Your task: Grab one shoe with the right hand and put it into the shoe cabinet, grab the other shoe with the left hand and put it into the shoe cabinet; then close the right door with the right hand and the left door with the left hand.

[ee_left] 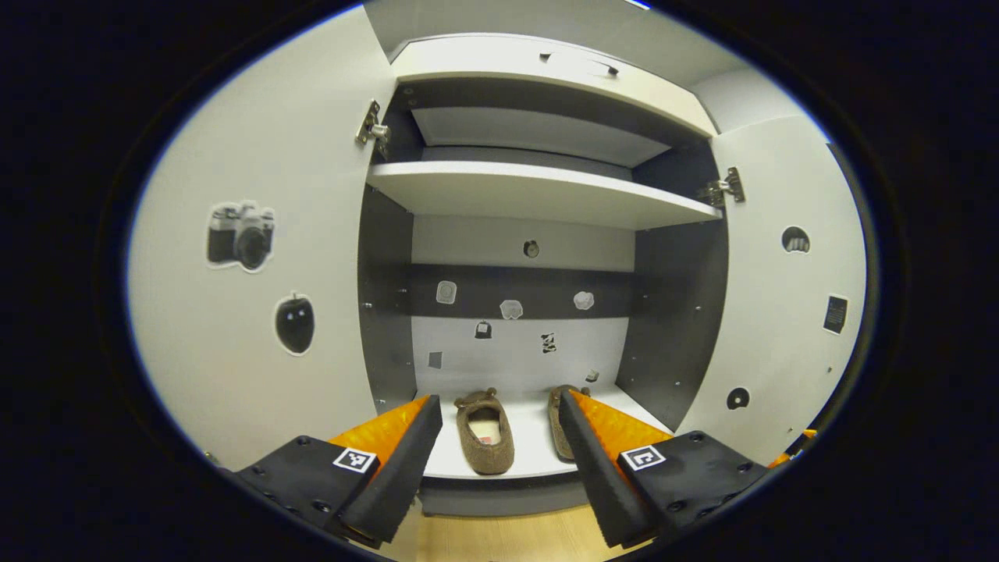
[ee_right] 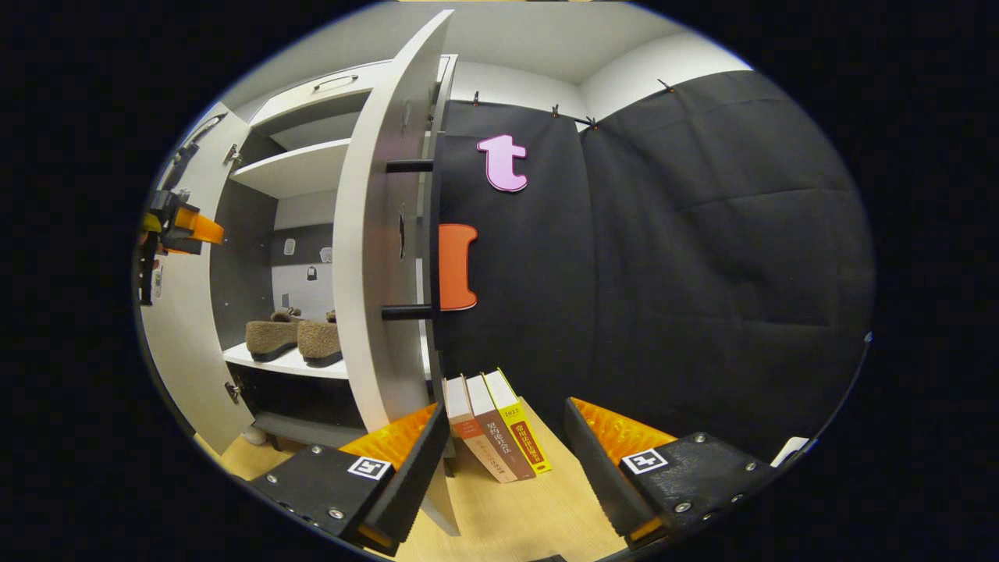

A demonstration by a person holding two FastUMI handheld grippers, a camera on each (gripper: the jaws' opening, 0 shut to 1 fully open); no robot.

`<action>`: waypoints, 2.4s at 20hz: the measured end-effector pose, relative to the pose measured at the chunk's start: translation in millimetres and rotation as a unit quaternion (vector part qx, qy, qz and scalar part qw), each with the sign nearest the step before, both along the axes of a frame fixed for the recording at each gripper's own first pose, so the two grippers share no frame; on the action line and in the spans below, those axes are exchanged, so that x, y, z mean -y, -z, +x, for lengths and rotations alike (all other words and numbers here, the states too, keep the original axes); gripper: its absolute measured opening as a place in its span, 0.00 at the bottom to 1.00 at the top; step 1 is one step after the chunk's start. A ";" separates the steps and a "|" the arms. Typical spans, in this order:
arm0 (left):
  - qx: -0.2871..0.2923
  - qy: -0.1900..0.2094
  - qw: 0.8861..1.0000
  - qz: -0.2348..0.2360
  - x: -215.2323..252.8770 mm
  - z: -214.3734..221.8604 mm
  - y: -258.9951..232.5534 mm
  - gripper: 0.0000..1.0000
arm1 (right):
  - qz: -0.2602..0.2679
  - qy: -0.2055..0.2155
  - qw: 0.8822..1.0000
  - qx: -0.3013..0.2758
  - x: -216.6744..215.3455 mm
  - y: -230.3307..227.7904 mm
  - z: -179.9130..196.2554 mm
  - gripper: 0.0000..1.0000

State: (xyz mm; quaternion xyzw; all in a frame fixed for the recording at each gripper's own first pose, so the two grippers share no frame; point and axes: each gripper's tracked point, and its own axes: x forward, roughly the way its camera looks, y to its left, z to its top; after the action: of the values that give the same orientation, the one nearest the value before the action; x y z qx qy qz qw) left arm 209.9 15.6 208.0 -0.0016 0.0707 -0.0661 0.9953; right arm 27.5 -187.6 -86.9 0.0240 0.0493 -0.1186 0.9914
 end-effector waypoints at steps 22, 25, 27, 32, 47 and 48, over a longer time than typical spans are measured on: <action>0.071 -0.042 0.996 -0.015 -98.0 -153.5 -32.4 0.98 | 0.018 -0.086 0.996 0.008 -96.4 -11.9 32.6 0.89; 0.067 -0.060 0.996 -0.013 -120.1 -163.8 -29.2 0.98 | 0.019 -0.102 0.995 0.005 -121.5 -10.9 48.8 0.89; 0.063 -0.069 0.996 -0.014 -134.0 -170.1 -25.2 0.98 | 0.012 -0.112 0.994 0.004 -137.2 -11.0 57.6 0.90; 0.057 -0.098 0.993 -0.019 -169.5 -181.5 -16.3 0.98 | -0.006 -0.141 0.990 0.005 -168.1 -13.6 86.3 0.84; 0.030 -0.161 0.986 -0.006 -269.1 -152.7 86.7 0.97 | -0.032 -0.142 0.989 0.008 -183.0 -19.9 90.5 0.86; 0.027 -0.164 0.986 0.000 -273.6 -150.1 98.3 0.98 | -0.032 -0.142 0.989 0.008 -182.9 -19.5 90.1 0.86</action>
State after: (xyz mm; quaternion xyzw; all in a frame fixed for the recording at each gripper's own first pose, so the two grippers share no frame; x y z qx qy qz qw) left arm 59.8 289.2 109.8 -0.0118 0.0421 0.0978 0.9942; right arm 117.6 -4.7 -67.4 -0.0139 0.0408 0.0217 0.9988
